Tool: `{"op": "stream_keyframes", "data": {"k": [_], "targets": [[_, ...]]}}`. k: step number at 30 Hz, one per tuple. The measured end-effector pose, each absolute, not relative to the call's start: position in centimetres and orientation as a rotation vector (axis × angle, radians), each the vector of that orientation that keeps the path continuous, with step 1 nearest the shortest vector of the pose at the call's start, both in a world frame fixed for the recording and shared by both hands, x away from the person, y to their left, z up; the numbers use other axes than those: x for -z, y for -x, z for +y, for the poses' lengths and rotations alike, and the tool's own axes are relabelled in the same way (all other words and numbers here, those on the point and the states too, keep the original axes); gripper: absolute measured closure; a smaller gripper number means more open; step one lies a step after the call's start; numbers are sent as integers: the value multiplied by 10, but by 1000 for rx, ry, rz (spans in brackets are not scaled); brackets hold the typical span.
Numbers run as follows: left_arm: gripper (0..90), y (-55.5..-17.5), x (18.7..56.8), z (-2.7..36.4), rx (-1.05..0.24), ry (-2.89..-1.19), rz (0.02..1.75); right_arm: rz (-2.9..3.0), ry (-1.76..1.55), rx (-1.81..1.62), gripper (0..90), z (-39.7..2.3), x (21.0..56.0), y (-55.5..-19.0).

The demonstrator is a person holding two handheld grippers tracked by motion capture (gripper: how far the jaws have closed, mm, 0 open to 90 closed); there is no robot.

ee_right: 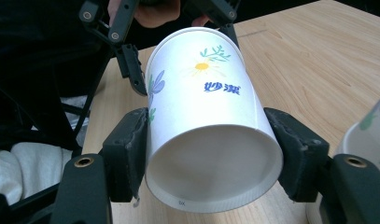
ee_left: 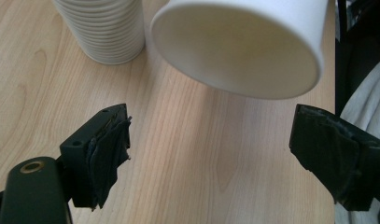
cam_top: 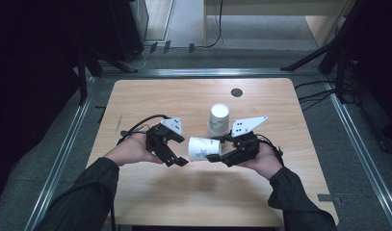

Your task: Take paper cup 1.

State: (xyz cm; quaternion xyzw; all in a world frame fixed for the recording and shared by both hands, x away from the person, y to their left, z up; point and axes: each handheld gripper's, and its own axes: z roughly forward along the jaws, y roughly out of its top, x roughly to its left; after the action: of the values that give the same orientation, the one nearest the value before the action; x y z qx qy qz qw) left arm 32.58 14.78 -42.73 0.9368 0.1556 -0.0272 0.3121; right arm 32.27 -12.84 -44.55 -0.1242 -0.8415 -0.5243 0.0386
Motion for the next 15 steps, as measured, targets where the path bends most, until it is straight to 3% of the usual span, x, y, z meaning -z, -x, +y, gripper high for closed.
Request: {"op": "stream_keyframes", "data": {"k": [15], "targets": [[129, -315, 448, 160, 88, -2247, 507, -2565, 404, 1612, 348, -136, 448, -326]]}}
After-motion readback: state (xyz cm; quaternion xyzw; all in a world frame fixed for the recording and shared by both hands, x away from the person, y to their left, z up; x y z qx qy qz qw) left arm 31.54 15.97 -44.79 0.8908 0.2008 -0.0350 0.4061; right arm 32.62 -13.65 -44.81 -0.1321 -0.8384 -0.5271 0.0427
